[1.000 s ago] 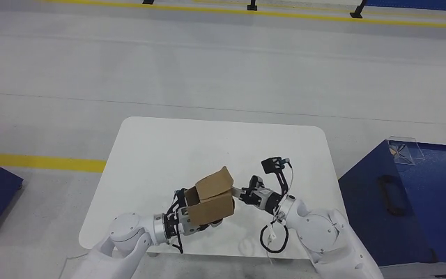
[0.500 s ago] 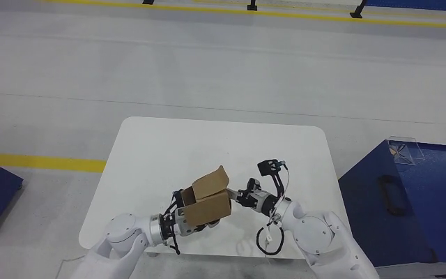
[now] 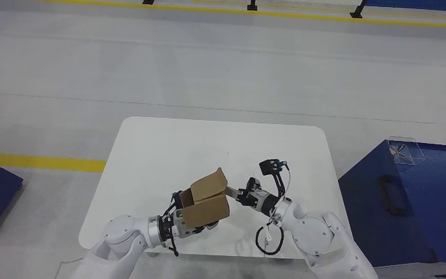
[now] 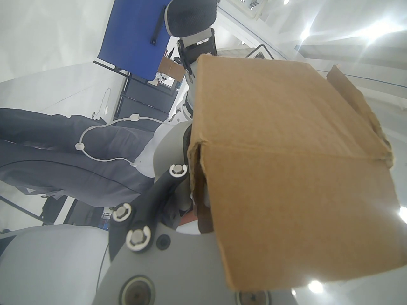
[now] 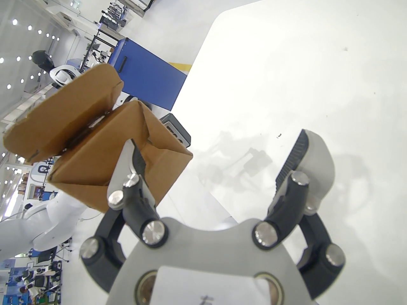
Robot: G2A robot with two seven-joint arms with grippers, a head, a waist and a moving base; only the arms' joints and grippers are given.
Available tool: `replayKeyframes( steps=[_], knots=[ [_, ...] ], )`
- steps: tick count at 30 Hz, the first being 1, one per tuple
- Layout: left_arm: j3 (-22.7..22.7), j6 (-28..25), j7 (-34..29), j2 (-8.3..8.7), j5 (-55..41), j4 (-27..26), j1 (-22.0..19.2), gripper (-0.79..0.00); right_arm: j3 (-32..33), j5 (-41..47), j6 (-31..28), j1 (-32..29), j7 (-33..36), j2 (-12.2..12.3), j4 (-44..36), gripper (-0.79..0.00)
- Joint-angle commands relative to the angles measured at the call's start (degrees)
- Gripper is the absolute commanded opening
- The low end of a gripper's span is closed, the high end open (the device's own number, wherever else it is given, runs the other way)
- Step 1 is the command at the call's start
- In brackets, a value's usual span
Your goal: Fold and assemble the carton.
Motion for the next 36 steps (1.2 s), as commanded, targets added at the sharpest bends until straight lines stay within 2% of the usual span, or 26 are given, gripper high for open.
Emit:
replayKeyframes(
  steps=[1,6,26,32,36],
  knots=[
    [0.0,0.0,0.1,0.03,0.2,0.0,0.0,-0.785,0.7,0.1,0.5,-0.6,0.8,0.1,-0.1,0.0],
    [-0.2,0.1,0.5,0.04,-0.1,-0.1,0.0,-0.785,0.2,0.6,0.2,-1.0,2.3,0.2,0.9,0.0],
    [1.2,-0.3,1.9,-0.2,0.2,-0.4,-0.4,-0.785,-2.2,1.4,-2.6,0.3,0.4,-0.3,2.8,0.0],
    [0.9,-0.8,2.1,-0.18,0.1,-0.8,-0.2,-0.785,5.2,5.4,-4.5,-2.3,-4.8,0.2,1.8,0.0],
    [0.9,-0.8,2.1,-0.18,0.1,-0.8,-0.2,-0.785,11.6,9.7,-6.3,-6.2,-13.0,0.4,1.0,0.0]
  ],
)
